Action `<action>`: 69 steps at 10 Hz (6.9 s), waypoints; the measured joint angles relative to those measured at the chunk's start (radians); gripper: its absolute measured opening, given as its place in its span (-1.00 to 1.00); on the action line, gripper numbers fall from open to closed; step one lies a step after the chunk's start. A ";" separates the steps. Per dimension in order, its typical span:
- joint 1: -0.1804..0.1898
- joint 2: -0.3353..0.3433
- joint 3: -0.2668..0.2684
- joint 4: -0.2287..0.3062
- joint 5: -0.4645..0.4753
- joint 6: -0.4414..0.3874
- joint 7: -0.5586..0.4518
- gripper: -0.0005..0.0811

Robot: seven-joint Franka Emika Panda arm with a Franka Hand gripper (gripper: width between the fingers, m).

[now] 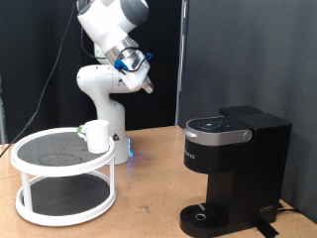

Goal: Make a cup of coffee with the keurig machine

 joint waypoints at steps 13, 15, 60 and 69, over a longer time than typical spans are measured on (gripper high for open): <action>-0.195 -0.108 -0.214 -0.008 -0.260 -0.137 -0.190 -0.99; -0.221 -0.098 -0.262 -0.001 -0.262 -0.129 -0.190 -0.99; -0.250 0.177 -0.414 -0.045 -0.265 0.051 -0.493 -0.98; -0.173 0.189 -0.230 -0.038 -0.030 0.208 -0.186 -0.98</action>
